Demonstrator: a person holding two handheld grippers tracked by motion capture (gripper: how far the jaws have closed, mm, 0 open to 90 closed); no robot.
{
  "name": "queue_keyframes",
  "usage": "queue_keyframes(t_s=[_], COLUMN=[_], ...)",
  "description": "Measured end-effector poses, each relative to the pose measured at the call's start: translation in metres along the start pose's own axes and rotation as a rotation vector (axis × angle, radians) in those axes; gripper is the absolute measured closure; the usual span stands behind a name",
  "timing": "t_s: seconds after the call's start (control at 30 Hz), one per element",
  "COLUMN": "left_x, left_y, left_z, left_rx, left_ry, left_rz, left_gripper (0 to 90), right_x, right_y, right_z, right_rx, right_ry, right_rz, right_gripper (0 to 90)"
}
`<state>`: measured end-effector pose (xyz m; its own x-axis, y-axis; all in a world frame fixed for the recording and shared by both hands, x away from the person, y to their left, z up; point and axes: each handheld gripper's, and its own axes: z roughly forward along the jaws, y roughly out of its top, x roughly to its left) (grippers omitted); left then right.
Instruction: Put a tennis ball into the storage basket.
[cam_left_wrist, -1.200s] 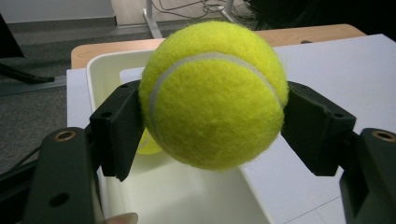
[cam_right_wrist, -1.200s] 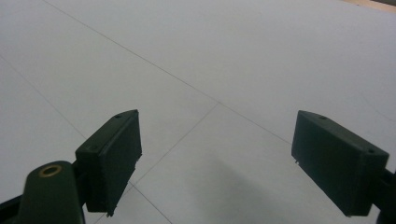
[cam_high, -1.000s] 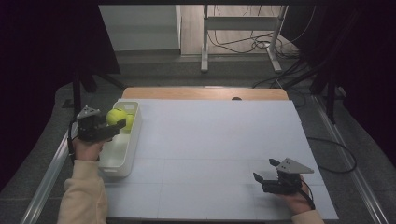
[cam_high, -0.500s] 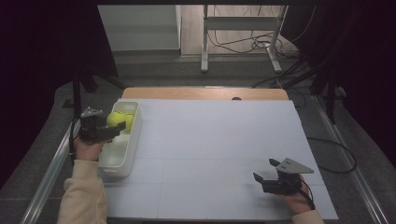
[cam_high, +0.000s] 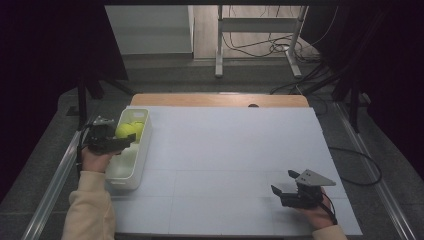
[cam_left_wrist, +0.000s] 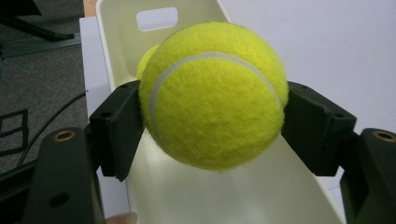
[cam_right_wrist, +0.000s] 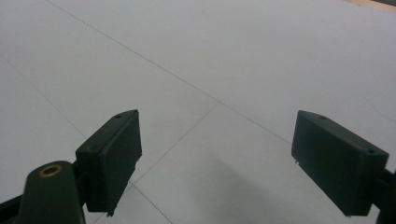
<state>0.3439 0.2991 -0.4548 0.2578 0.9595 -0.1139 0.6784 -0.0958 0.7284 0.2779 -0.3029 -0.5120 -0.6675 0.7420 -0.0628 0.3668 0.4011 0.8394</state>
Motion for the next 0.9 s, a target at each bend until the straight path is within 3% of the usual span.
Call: queue_keyframes(t_s=[0.4,0.53,0.67,0.9], left_x=[0.0001,0.0013,0.0008,-0.0031], left_y=[0.0,0.0014,0.002,0.0036], left_z=[-0.0008,-0.0044,-0.006,-0.0089], left_rx=[-0.007,-0.052,-0.066,-0.106], left_ry=[-0.004,-0.017,-0.031,-0.073], left_rz=[0.002,-0.027,-0.031,-0.01], left_gripper=[25.5,18.5,13.3,10.9], right_x=[0.0003,0.0002,0.0004,0.0005], right_y=[0.0,0.0001,0.0001,0.0001], right_z=[0.0,-0.0001,0.0001,0.0], right_rx=[-0.002,0.0,0.001,-0.002], right_ry=[0.0,0.001,0.001,0.0], right_rz=[0.0,0.001,-0.001,0.0], right_gripper=[16.9,16.9,16.9,16.9])
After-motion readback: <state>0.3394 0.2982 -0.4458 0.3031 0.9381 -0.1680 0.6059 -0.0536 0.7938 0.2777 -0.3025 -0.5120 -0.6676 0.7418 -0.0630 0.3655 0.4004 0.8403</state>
